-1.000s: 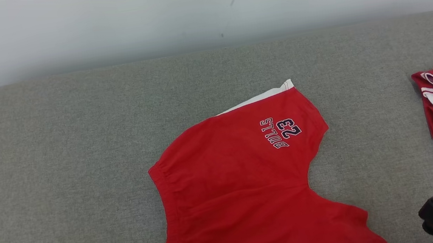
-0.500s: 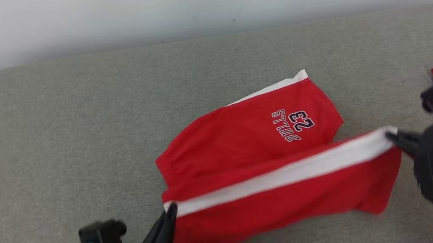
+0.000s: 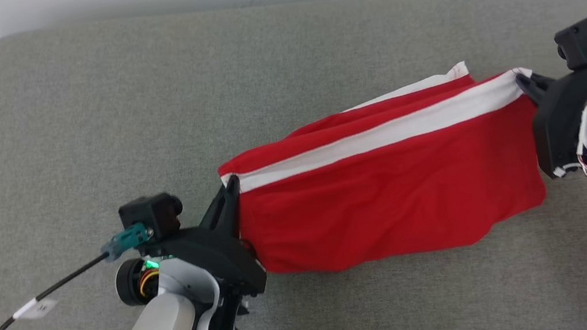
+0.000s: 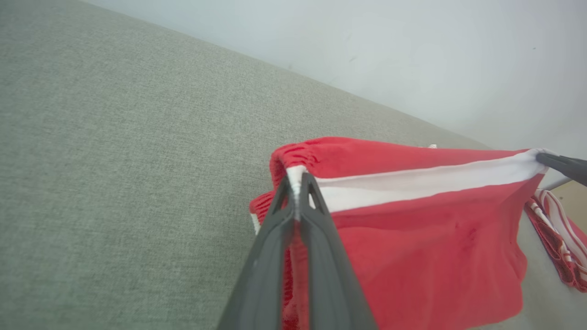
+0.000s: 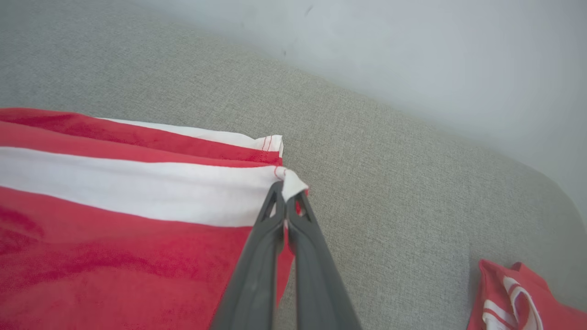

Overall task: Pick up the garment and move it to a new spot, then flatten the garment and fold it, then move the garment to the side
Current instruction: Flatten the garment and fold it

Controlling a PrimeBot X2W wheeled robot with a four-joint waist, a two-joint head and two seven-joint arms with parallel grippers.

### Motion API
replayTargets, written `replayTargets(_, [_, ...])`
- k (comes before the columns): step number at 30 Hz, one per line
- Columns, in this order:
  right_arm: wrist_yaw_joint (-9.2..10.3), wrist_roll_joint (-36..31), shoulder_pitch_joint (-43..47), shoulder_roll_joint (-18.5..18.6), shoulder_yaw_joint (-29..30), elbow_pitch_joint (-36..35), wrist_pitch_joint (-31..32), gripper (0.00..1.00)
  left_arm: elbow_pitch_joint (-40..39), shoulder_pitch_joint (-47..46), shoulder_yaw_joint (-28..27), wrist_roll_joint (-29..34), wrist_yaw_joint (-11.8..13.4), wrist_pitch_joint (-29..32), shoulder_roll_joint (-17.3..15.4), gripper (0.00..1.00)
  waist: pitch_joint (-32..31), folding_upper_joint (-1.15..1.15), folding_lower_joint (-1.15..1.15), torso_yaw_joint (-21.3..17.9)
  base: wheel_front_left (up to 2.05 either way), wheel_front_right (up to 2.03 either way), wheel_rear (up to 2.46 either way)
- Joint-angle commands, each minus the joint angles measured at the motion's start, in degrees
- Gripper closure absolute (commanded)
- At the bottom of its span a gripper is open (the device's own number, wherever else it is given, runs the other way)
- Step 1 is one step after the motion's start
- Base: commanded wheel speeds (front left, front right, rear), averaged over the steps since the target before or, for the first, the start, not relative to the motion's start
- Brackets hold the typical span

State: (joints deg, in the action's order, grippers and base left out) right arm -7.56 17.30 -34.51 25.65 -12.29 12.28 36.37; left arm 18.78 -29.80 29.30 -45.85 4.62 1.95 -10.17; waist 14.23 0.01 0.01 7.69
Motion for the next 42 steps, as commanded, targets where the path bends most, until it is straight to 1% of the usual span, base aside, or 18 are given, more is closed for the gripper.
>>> replayTargets(1, [0.17,-0.6,-1.1,-0.6,-0.1,1.3,-0.8,1.0,1.1,-1.1,-0.2,0.1,0.4,-0.3,0.6,1.0,1.5,-0.01,-0.01,1.2,0.0,0.0,0.0])
replayTargets(3, [0.17,-1.8,-3.1,-1.7,-0.1,3.9,-2.2,1.0,3.1,-3.0,0.1,0.7,0.0,-0.4,1.2,1.0,2.2,-0.01,-0.01,1.4,0.0,0.0,0.0])
replayTargets(4, [0.17,-3.3,-5.0,-2.6,0.3,6.0,-4.2,1.0,4.9,-4.7,0.2,0.7,-0.2,-1.0,2.0,1.0,2.9,-0.01,-0.01,1.5,0.0,0.0,0.0])
replayTargets(8, [0.18,-6.4,-7.8,-4.3,1.2,10.7,-7.4,1.0,8.3,-7.3,0.1,0.7,-0.4,-2.2,3.4,1.0,4.1,-0.01,-0.01,1.8,0.0,0.0,0.0])
replayTargets(10, [0.18,-7.9,-8.9,-5.2,1.8,13.0,-8.5,1.0,9.7,-8.4,-0.2,0.1,-0.9,-3.0,4.0,1.0,4.5,-0.01,-0.01,1.8,0.0,0.0,0.0])
replayTargets(11, [0.18,-8.6,-9.3,-5.7,2.1,14.3,-8.9,1.0,10.6,-9.0,-0.2,0.5,-0.8,-3.3,4.1,0.98,4.6,-0.01,-0.01,1.7,0.0,0.0,0.0])
replayTargets(12, [0.18,-9.2,-9.8,-6.1,2.3,15.2,-9.8,0.73,11.3,-9.3,-0.1,0.5,-0.9,-3.7,4.3,0.63,4.6,-0.01,-0.01,1.7,0.0,0.0,0.0])
replayTargets(13, [0.18,-9.6,-10.5,-6.5,2.6,16.0,-10.8,0.0,12.0,-9.7,-0.3,0.3,-1.0,-4.3,4.6,0.44,4.6,-0.01,-0.01,1.7,0.0,0.0,0.0])
replayTargets(14, [0.18,-9.7,-10.7,-7.1,2.7,16.9,-11.6,0.0,12.8,-10.0,-0.2,0.3,-1.1,-4.6,4.8,0.0,4.6,-0.01,-0.01,1.6,0.0,0.0,0.0])
replayTargets(17, [0.18,-8.8,-11.2,-8.4,2.1,19.3,-13.7,0.0,14.7,-10.4,0.2,0.0,-2.0,-5.5,5.2,0.0,3.8,-0.01,-0.01,1.4,0.0,0.0,0.0])
replayTargets(21, [0.18,-5.8,-11.3,-9.5,2.5,21.5,-14.3,0.0,16.6,-9.1,-0.1,-0.5,-3.1,-7.3,5.2,0.0,1.8,-0.01,-0.01,1.0,0.0,0.0,0.0])
replayTargets(24, [0.18,-4.3,-10.7,-9.3,2.7,22.1,-14.0,0.0,17.0,-8.1,-0.7,-0.6,-3.3,-9.2,4.8,0.0,0.5,-0.01,-0.01,1.0,0.0,0.0,0.0])
replayTargets(27, [0.17,-2.4,-9.2,-8.6,3.3,22.8,-13.0,0.0,16.6,-6.1,-1.3,0.8,-2.9,-13.4,3.6,0.0,-1.6,-0.01,-0.01,1.1,0.0,0.0,0.0])
replayTargets(28, [0.18,-1.8,-8.8,-8.6,3.5,22.8,-12.7,0.0,15.9,-5.3,-1.4,1.5,-3.1,-14.7,3.0,0.0,-2.3,-0.01,-0.01,1.0,0.0,0.0,0.0])
replayTargets(32, [0.18,-0.1,-6.3,-8.3,5.7,24.6,-8.5,0.0,11.2,0.4,-2.5,6.0,-3.3,-17.0,0.9,0.0,-4.2,-0.01,-0.01,0.9,0.0,0.0,0.0])
replayTargets(35, [0.17,1.0,-5.2,-9.0,8.5,25.4,-6.6,0.0,3.4,5.9,-6.3,11.8,-2.0,-17.1,0.4,0.0,-4.2,-0.01,-0.01,1.5,0.0,0.0,0.0])
replayTargets(38, [0.17,0.6,-4.1,-9.2,10.8,26.3,-5.8,0.0,-3.5,11.8,-10.8,17.2,-1.6,-17.1,1.8,0.0,-3.6,-0.01,-0.01,2.3,0.0,0.0,0.0])
replayTargets(42, [0.17,-0.5,-3.9,-10.1,13.8,27.3,-5.4,0.0,-9.9,18.6,-15.3,24.1,-2.2,-17.1,3.9,0.0,-2.4,-0.01,-0.01,3.5,0.0,0.0,0.0])
